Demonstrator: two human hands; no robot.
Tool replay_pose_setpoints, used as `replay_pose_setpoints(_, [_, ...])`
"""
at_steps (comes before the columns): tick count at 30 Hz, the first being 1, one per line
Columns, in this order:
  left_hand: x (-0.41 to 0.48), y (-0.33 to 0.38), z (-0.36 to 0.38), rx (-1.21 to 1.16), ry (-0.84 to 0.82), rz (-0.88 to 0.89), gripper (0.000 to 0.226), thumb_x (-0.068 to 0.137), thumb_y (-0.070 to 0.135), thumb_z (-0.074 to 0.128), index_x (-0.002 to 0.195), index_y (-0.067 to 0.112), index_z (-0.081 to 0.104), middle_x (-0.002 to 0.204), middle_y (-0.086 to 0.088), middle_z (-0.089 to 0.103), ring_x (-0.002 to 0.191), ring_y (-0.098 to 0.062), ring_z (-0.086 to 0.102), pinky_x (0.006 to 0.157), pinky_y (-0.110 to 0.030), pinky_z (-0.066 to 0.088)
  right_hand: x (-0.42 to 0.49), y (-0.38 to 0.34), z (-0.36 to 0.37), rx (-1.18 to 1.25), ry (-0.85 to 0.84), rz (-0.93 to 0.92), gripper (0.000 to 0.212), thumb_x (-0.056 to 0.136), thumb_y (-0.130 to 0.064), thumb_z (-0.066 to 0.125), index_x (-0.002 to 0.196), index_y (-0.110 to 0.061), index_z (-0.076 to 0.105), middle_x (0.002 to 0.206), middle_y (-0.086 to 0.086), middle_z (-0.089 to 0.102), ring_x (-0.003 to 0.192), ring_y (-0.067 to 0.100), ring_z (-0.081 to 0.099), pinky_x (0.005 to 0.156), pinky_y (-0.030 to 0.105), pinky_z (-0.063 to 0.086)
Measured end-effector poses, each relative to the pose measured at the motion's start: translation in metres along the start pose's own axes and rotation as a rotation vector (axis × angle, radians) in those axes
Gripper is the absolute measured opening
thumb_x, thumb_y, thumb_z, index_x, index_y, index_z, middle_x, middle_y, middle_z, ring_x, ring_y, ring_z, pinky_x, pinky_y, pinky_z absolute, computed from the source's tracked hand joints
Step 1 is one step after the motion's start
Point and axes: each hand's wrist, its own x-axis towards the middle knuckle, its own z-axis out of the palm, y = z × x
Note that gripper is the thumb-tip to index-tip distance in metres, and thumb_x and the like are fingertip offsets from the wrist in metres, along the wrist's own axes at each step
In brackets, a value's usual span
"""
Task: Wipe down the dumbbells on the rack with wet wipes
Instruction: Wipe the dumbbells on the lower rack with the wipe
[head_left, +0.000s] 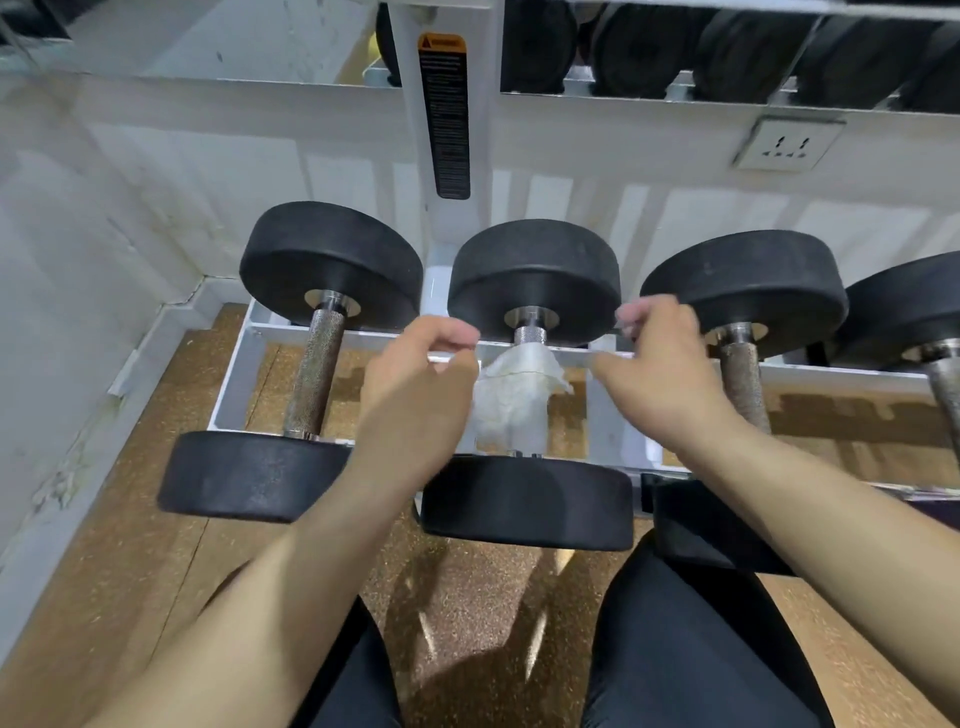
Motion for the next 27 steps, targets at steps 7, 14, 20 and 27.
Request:
replay_pose_setpoints(7, [-0.011, -0.007, 0.028, -0.29, 0.215, -0.093, 0.02, 0.091, 0.011, 0.057, 0.093, 0.029, 0.065, 0.088, 0.018, 0.067, 0.08, 0.001, 0.063, 0.074, -0.016, 0.045, 0.015, -0.019, 0.071, 0.726, -0.662, 0.564, 0.041, 0.087, -0.021, 0.073, 0.125, -0.008, 0.064, 0.113, 0.013, 0.075, 0.104, 0.033, 0.072, 0.09, 0.048, 0.059])
replay_pose_setpoints(14, [-0.008, -0.013, 0.029, -0.335, 0.243, -0.079, 0.015, 0.091, 0.014, 0.058, 0.085, 0.028, 0.062, 0.086, 0.017, 0.066, 0.085, -0.016, 0.068, 0.076, -0.029, 0.051, 0.043, -0.01, 0.092, 0.863, -0.642, 0.577, 0.057, 0.082, -0.033, 0.078, 0.128, -0.004, 0.062, 0.119, 0.017, 0.072, 0.107, 0.032, 0.072, 0.097, 0.047, 0.055])
replay_pose_setpoints(20, [-0.009, -0.013, 0.028, -0.325, 0.178, -0.095, 0.015, 0.094, 0.014, 0.055, 0.087, 0.026, 0.062, 0.09, 0.023, 0.064, 0.086, -0.014, 0.068, 0.067, -0.018, 0.044, 0.059, -0.013, 0.09, 1.073, -0.64, 0.58, 0.098, 0.058, -0.033, 0.096, 0.142, -0.004, 0.055, 0.145, 0.017, 0.056, 0.129, 0.035, 0.058, 0.11, 0.054, 0.044])
replay_pose_setpoints(27, [-0.008, -0.014, 0.029, -0.359, 0.183, -0.118, 0.012, 0.093, 0.017, 0.057, 0.086, 0.027, 0.062, 0.086, 0.024, 0.064, 0.083, -0.016, 0.068, 0.07, -0.025, 0.043, 0.035, 0.003, 0.088, 0.971, -0.794, 0.464, 0.075, 0.084, -0.039, 0.078, 0.142, 0.0, 0.053, 0.147, 0.021, 0.053, 0.14, 0.034, 0.047, 0.125, 0.047, 0.022])
